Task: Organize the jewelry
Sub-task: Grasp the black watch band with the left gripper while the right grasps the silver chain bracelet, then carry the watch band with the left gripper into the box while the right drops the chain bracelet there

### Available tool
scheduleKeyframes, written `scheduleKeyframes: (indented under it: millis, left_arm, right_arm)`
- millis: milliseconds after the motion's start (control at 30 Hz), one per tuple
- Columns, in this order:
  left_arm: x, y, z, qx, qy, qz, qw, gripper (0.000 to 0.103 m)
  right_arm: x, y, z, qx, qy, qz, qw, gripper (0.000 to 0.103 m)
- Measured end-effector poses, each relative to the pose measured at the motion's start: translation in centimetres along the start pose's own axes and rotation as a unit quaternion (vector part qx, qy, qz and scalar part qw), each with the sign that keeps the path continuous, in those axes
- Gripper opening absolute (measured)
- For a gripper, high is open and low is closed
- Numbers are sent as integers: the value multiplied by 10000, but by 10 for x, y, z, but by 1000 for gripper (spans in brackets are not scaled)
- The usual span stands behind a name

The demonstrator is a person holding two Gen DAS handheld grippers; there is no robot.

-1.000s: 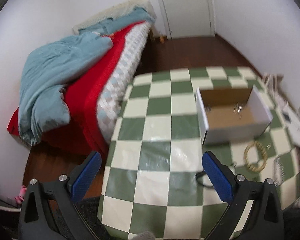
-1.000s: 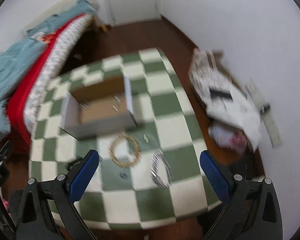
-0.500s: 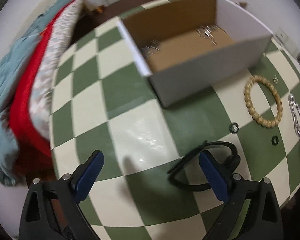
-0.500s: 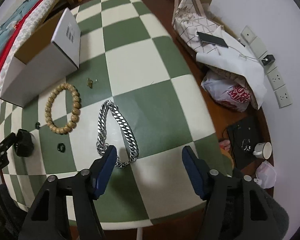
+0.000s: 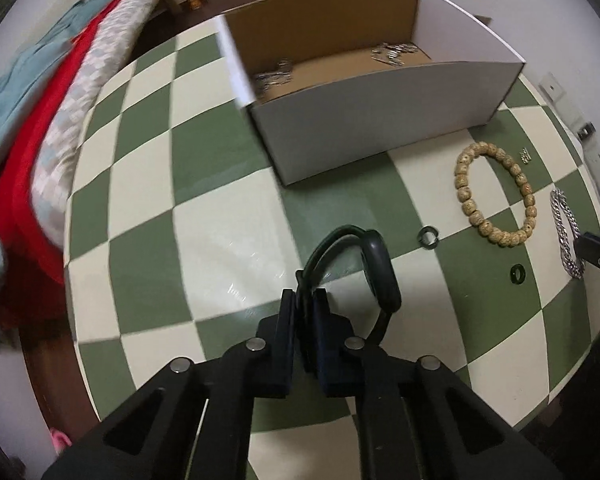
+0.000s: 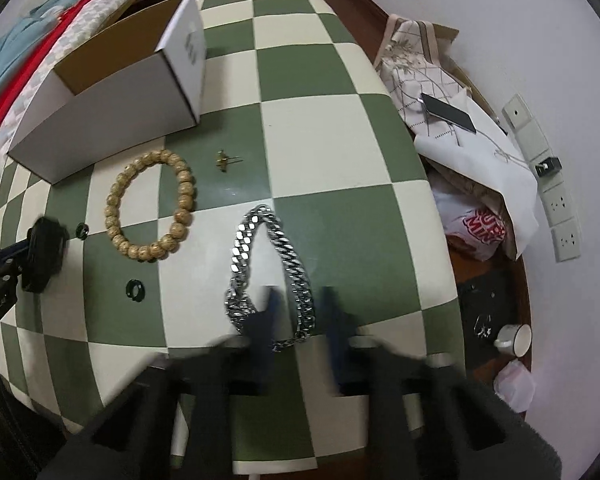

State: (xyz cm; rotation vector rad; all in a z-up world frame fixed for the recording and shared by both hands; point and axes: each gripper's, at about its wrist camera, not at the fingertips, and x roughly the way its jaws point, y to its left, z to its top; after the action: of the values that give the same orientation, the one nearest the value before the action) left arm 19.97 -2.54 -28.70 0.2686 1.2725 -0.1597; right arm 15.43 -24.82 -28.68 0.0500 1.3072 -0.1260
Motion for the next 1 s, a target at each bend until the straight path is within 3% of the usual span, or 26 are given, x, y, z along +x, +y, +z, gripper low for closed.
scheduleKeyframes:
  millis: [133, 300, 633, 1000]
  left_arm:
    - [-17, 5, -12, -266, -164, 121, 9994, 4]
    - [-39, 8, -21, -585, -371, 60, 9976, 4]
    - [-91, 18, -14, -935, -934, 112, 9912, 4]
    - [-122, 32, -4, -1241, -1275, -23, 9840, 4]
  right_arm:
    - [-3, -9, -5, 255, -81, 239, 9994, 8]
    - [-32, -16, -13, 555, -476, 468, 9962, 8]
    - [-91, 10, -3, 283, -1037, 612, 9923, 8]
    - [-129, 37, 11, 50, -1410, 809, 9867, 8]
